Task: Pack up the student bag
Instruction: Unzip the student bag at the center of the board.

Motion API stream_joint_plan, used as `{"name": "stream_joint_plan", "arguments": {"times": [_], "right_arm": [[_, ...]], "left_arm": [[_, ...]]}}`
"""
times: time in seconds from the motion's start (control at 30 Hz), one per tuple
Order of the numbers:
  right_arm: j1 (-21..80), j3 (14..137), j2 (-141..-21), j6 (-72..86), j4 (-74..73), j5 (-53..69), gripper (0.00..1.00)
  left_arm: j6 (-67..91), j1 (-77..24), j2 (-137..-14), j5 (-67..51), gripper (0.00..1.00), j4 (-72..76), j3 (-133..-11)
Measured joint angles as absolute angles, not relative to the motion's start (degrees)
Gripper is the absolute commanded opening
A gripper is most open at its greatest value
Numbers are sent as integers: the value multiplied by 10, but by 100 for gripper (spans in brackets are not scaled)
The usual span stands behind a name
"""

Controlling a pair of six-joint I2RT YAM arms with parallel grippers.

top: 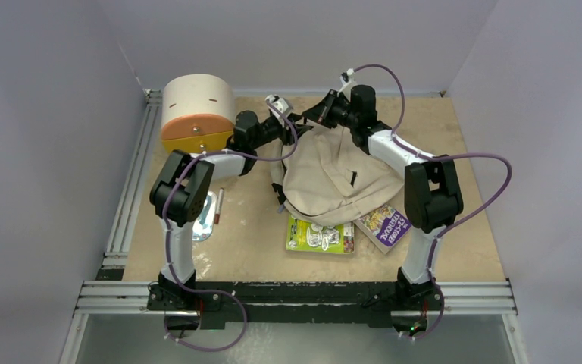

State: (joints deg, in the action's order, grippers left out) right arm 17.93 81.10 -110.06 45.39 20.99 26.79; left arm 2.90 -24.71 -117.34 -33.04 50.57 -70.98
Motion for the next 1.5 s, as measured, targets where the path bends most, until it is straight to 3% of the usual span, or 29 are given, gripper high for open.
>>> {"name": "stream_joint_plan", "arguments": {"times": [0.73,0.83,1.0,1.07,1.17,1.3,1.5], "right_arm": [[179,801,-1090,451,212,281,0],[179,800,-1090,451,213,281,0],[179,794,-1088,449,216,281,0],[178,794,-1086,449,216,281,0],[177,794,-1086,449,217,281,12],[176,790,-1081,449,218,274,41],[165,775,-1037,447,209,206,54]], "left_arm": [[76,-245,-1197,-358,34,523,-742],[82,-245,-1199,-358,27,529,-742],[85,-245,-1202,-360,3,529,-743],[88,-244,-1203,-360,0,529,-743],[90,-244,-1203,-361,0,528,-744],[90,-244,-1203,-366,0,522,-744],[90,-239,-1203,-382,0,522,-744]]}}
